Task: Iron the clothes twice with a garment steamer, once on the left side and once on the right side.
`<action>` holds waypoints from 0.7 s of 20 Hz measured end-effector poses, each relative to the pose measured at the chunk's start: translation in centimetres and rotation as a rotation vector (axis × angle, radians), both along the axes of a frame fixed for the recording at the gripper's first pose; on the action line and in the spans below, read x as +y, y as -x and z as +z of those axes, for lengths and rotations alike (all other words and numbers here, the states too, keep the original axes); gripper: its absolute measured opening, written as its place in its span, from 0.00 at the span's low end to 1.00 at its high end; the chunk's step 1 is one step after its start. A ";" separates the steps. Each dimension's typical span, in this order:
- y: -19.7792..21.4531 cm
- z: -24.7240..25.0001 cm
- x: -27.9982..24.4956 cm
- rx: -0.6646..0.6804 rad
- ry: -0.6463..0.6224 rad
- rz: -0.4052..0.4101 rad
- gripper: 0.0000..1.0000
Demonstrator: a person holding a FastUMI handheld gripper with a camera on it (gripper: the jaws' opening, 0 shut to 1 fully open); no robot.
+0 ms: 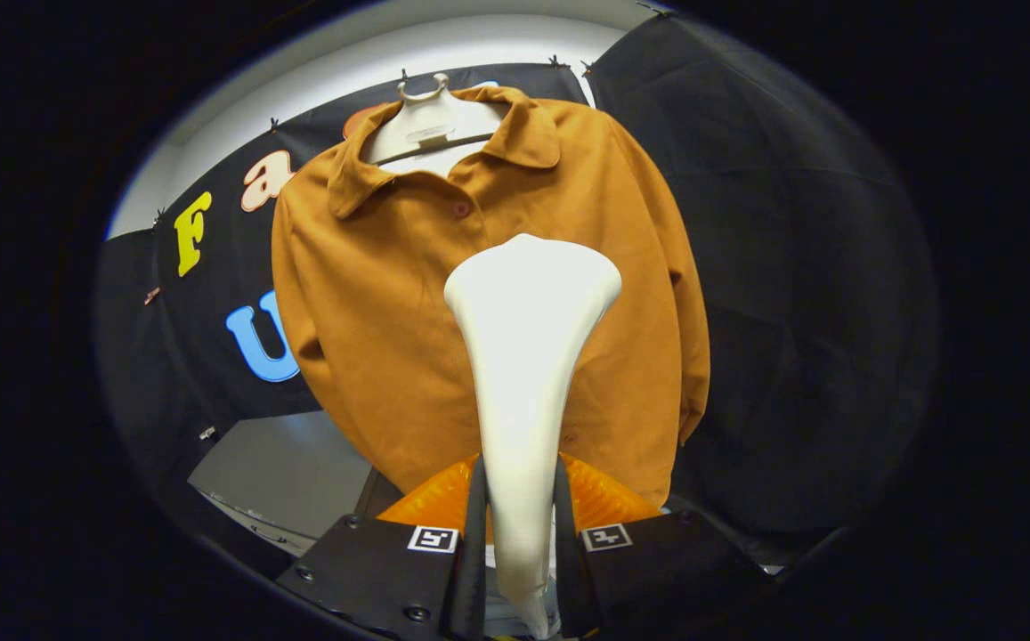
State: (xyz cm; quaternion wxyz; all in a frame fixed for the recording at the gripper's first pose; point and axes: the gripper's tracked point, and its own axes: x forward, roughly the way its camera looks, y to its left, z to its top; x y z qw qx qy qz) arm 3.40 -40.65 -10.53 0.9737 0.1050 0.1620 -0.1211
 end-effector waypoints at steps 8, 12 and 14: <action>-3.3 3.3 -4.5 -0.109 -0.039 -0.025 0.35; -4.8 2.1 -4.3 -0.098 -0.031 0.038 0.35; -5.1 1.6 -4.5 -0.085 -0.044 0.049 0.36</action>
